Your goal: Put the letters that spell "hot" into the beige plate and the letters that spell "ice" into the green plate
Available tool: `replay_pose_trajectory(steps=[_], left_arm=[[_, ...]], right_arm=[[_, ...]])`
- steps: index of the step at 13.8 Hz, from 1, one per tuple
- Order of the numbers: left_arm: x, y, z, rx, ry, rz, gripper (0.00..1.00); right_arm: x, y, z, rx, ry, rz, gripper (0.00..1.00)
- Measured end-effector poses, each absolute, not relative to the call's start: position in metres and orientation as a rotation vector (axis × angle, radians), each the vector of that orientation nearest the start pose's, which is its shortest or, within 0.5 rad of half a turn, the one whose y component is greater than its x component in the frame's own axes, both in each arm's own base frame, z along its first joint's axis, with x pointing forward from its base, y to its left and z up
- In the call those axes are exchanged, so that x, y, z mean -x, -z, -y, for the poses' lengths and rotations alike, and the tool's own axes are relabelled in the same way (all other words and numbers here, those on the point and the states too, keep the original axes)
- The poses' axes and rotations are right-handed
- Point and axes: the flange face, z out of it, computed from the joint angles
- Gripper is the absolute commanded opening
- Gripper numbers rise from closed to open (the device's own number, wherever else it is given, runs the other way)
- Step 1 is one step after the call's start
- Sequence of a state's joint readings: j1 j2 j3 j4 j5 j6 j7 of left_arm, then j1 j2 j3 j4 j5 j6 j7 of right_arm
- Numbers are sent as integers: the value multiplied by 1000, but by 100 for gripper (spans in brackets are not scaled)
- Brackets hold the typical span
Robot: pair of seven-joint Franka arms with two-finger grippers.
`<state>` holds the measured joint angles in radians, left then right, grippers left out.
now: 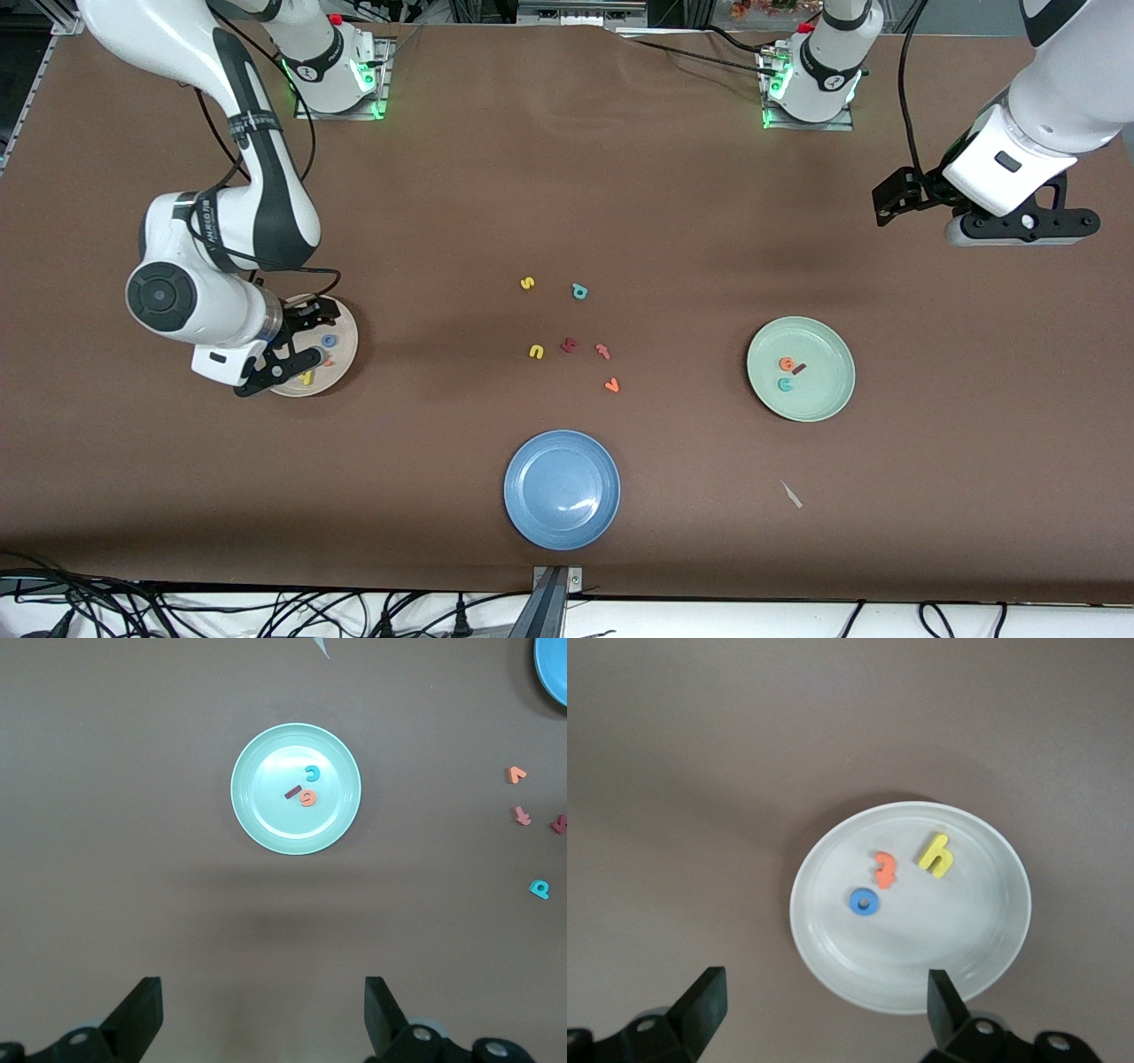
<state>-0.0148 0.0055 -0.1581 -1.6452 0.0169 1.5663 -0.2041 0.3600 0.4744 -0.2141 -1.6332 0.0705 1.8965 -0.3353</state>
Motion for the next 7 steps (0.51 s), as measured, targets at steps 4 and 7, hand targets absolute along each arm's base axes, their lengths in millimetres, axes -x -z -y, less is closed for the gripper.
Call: replay_pose_trajectory(steps=[4,7], left_arm=[[-544,-586,93,3107,-124,50,100],[-545,-586,93,3107,-124,50,100]], right_arm=[[-647,-379,-122,3031,-414,739,100],[-648,-404,-126,3021,-444,749,100]])
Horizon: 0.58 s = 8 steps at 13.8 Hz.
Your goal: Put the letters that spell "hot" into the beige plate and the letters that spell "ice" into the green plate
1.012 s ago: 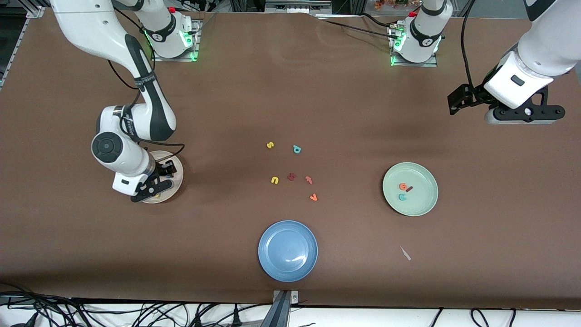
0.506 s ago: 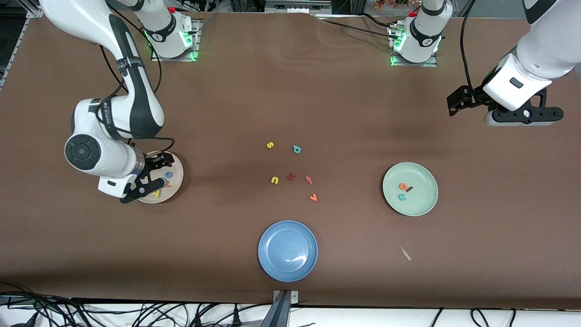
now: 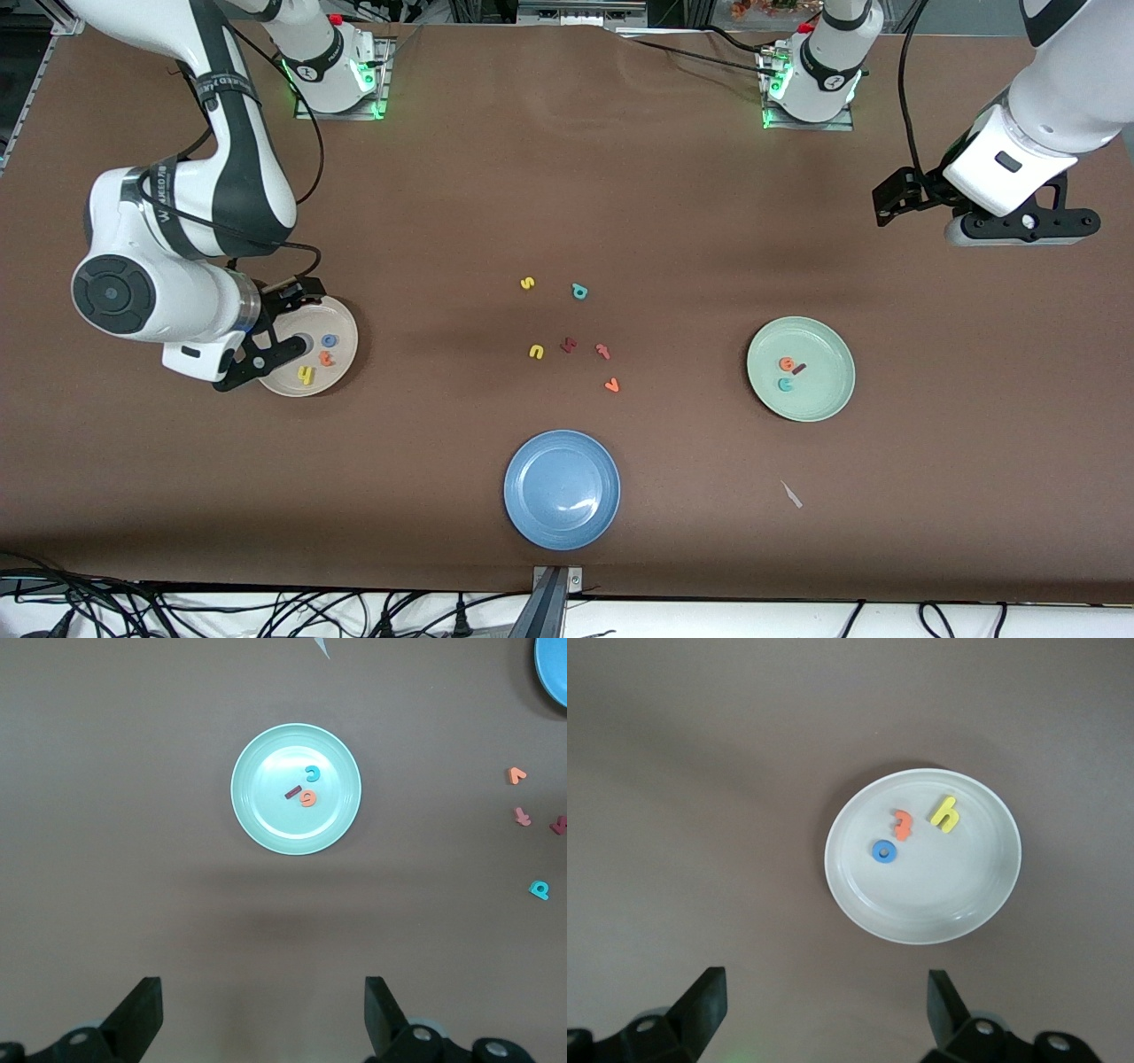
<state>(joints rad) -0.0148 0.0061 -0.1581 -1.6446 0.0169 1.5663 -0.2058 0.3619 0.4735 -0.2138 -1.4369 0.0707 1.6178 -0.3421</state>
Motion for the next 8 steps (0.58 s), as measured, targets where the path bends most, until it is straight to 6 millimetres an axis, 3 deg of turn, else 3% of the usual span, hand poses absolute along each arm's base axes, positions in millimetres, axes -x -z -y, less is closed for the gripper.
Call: replay_pose_trajectory(steps=[4,8], left_arm=[[-545,-586,93,3107,-125,50,100],[-545,-585,93,3107,-126,51,100]], right_arm=[[-648,-431,-138,3021,-417,781,100],[-637,-467,-132,2978,-319,812,100]])
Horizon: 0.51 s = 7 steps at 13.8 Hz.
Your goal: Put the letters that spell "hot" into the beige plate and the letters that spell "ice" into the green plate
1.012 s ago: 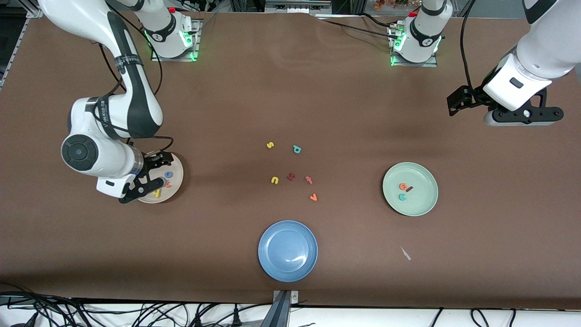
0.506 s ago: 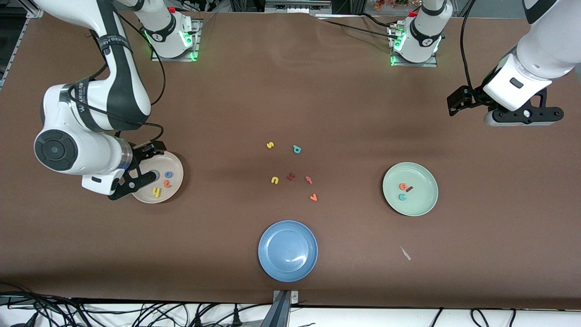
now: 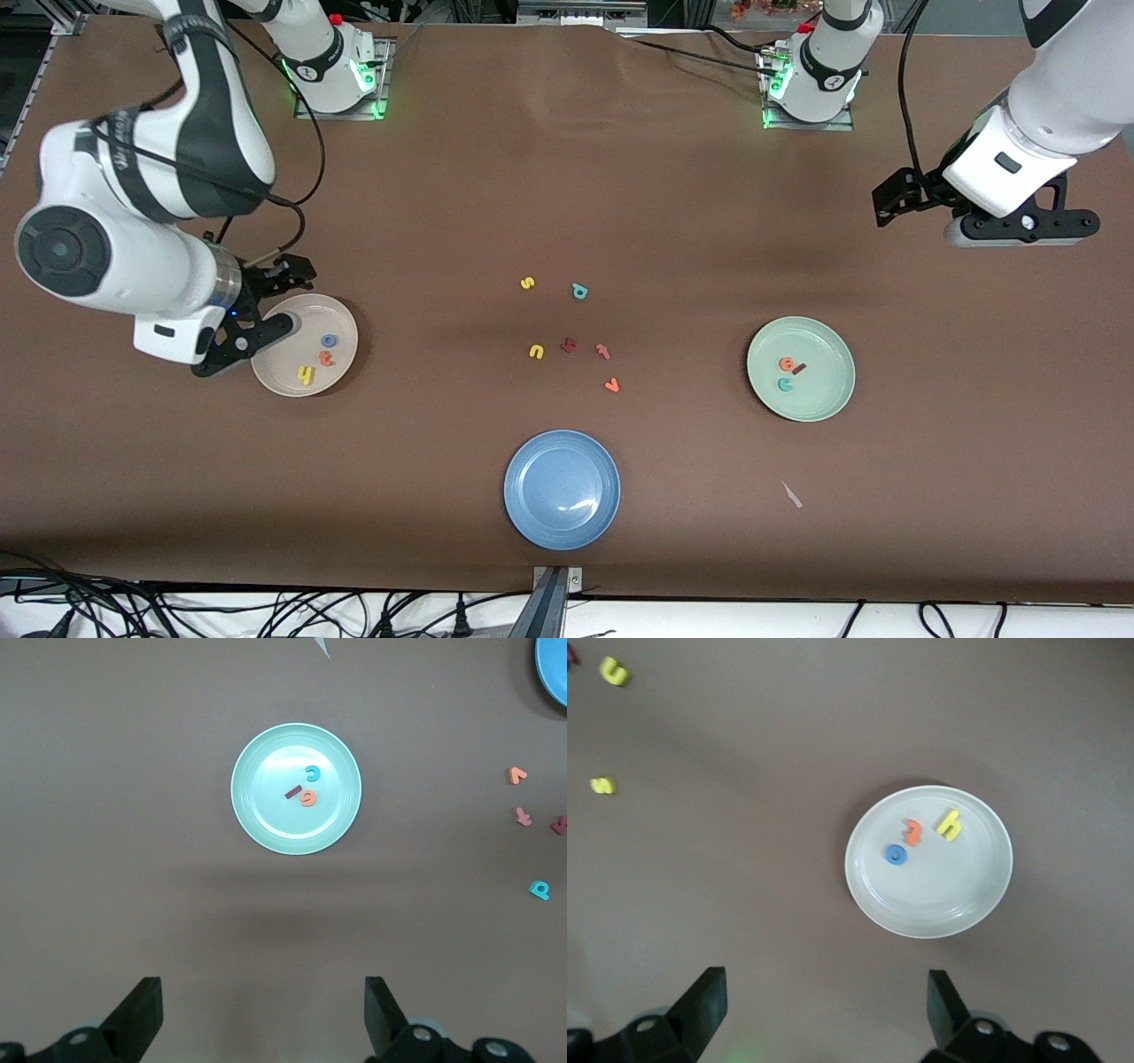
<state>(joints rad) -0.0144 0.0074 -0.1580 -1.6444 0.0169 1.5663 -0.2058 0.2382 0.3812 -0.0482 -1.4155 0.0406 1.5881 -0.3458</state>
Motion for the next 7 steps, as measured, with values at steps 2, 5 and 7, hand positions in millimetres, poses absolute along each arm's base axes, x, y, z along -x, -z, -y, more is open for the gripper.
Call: replay_pose_trajectory(steps=[2,5,7], left_arm=[[-545,-585,93,3107,-126,52,100],[-545,-586,92,3107,-126,54,100],[-545,-586,92,3107,-126,55,100]], right_arm=[[-628,-481,-115,2976,-236,784,100],[-610,-516,-77,3007,-103,706,100],[-600,-542,-59,3023,-35,670,100]])
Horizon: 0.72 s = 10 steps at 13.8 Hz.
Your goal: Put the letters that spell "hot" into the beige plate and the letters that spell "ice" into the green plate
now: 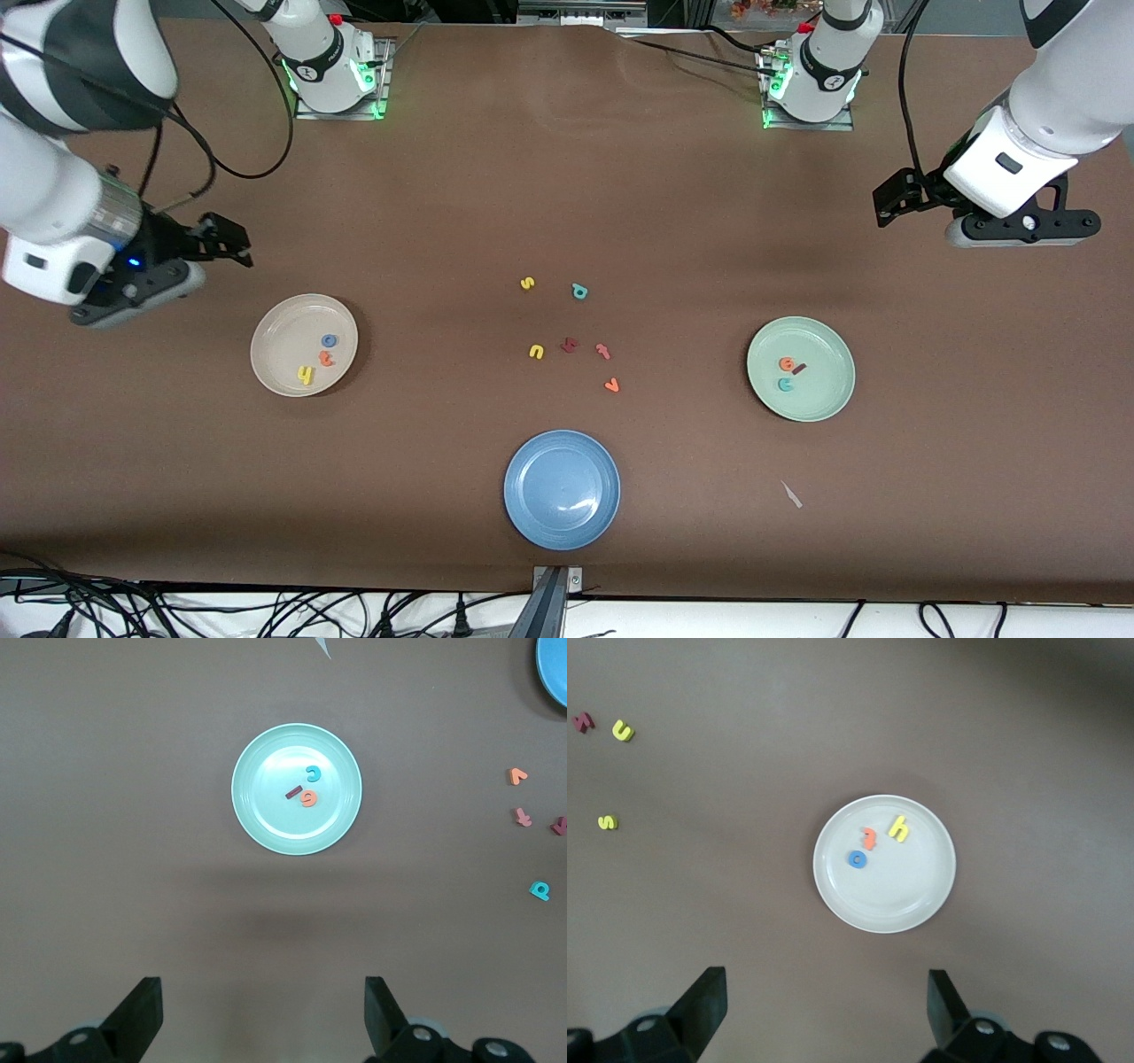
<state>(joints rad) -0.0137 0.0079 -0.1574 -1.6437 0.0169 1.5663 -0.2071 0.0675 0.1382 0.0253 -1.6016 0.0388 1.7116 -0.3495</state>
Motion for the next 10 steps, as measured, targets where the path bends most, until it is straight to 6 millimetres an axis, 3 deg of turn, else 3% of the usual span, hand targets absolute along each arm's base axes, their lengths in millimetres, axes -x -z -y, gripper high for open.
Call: replay_pose_trajectory(steps=[4,10], left_arm=[[-545,-585,91,3107,-126,57,100],[-545,-585,91,3107,-126,57,100]], right_arm=[[-590,-559,-37,3077,-21,520,100],[-574,-581,-36,3146,-26,187,100]])
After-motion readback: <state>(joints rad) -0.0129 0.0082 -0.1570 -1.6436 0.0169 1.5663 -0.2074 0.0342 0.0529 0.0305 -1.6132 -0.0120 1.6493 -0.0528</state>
